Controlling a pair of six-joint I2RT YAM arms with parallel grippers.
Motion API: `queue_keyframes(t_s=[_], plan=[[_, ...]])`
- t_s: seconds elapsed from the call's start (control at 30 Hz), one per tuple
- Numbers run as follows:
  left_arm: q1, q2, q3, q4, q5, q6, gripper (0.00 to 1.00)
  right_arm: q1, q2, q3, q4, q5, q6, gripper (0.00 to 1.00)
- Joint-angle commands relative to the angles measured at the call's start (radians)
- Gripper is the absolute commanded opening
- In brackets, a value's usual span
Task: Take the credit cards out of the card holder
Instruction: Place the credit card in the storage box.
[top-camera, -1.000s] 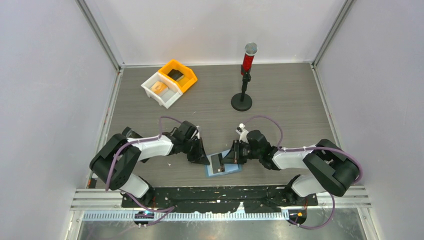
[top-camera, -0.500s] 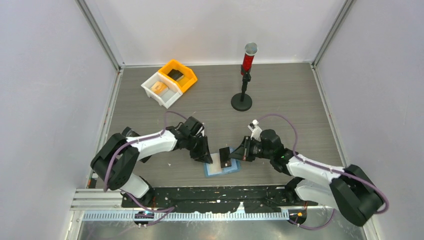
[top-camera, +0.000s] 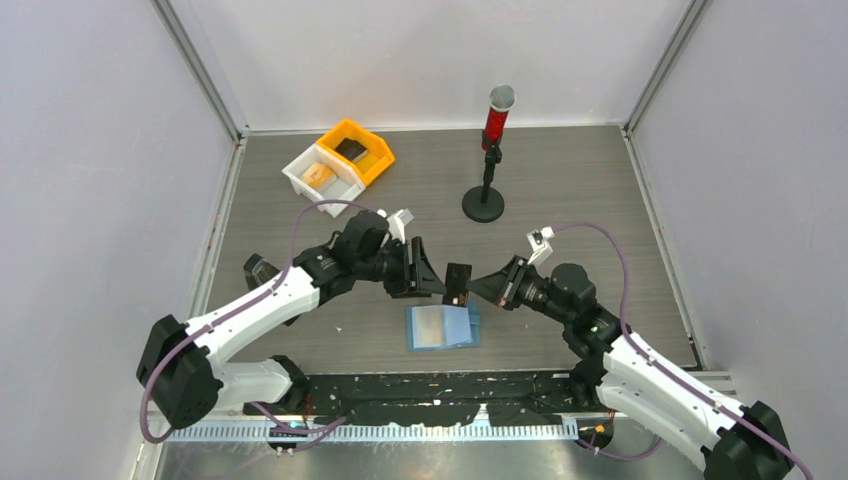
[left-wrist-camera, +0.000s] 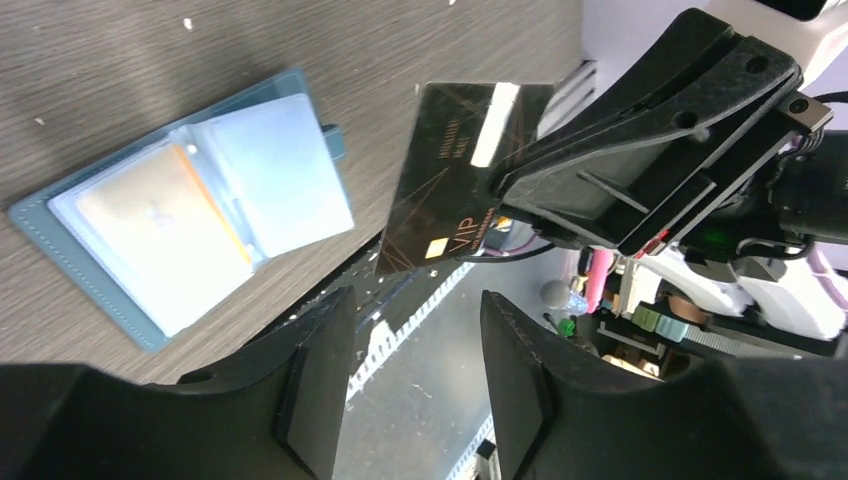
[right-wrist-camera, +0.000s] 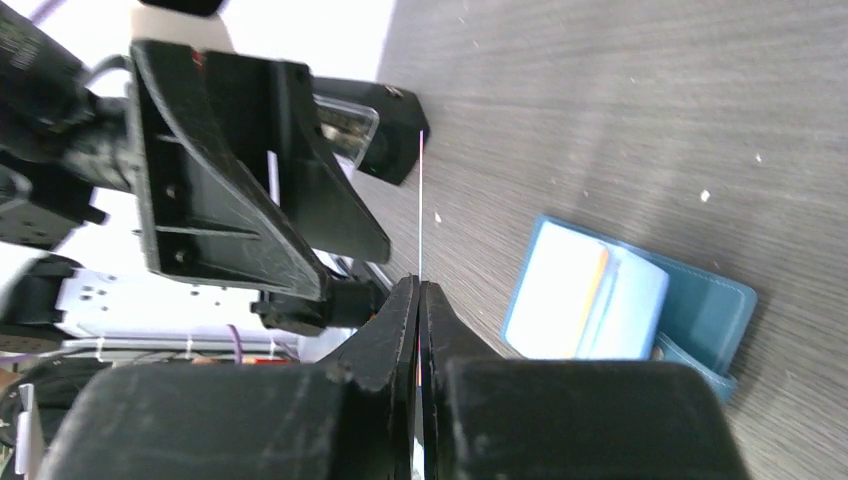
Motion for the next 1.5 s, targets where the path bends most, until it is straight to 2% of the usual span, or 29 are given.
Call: queue_keyframes(t_s=[0.0,0.17,0.37,0.43,0.57,0.63,0.73,0.87,1.0,1.07,1.23,1.47], plan=[[-0.006,-0.071,-0.043,0.142,0.047,-0.072,0.52,-0.001,-0.094,-0.004,0.107,0.105,0.116,0.05],[-0.015,-0.085,-0.067,0.243,0.057,-0.115,0.54,-0.001,-0.154,-0.032,0.193,0.134,0.188,0.05],[-0.020,-0.040,-0.078,0.458,0.110,-0.200,0.52,-0.001,-0.154,-0.054,0.267,0.118,0.255,0.05],[-0.020,-0.028,-0.078,0.518,0.122,-0.227,0.42,-0.001,-0.155,-0.066,0.282,0.114,0.265,0.05],[-0.022,-0.033,-0.087,0.538,0.116,-0.242,0.10,-0.001,-0.163,-0.089,0.296,0.095,0.254,0.06],[-0.021,-0.041,-0.093,0.530,0.115,-0.239,0.00,-0.002,-0.157,-0.092,0.310,0.060,0.226,0.14],[-0.020,-0.064,-0.091,0.468,0.123,-0.195,0.00,-0.017,-0.143,-0.042,0.237,-0.020,0.116,0.26],[-0.019,-0.087,-0.071,0.356,0.187,-0.095,0.00,-0.086,-0.145,0.034,0.081,-0.163,-0.090,0.49],[-0.020,-0.103,-0.051,0.218,0.268,0.013,0.00,-0.148,-0.109,0.084,0.035,-0.303,-0.165,0.66],[-0.019,-0.117,-0.047,0.179,0.300,0.054,0.00,-0.161,-0.070,0.103,0.045,-0.371,-0.183,0.70],[-0.020,-0.131,-0.036,0.141,0.357,0.090,0.00,-0.171,0.005,0.141,0.080,-0.508,-0.217,0.72],[-0.020,-0.128,-0.037,0.156,0.406,0.094,0.00,-0.170,0.072,0.179,0.134,-0.645,-0.221,0.64]])
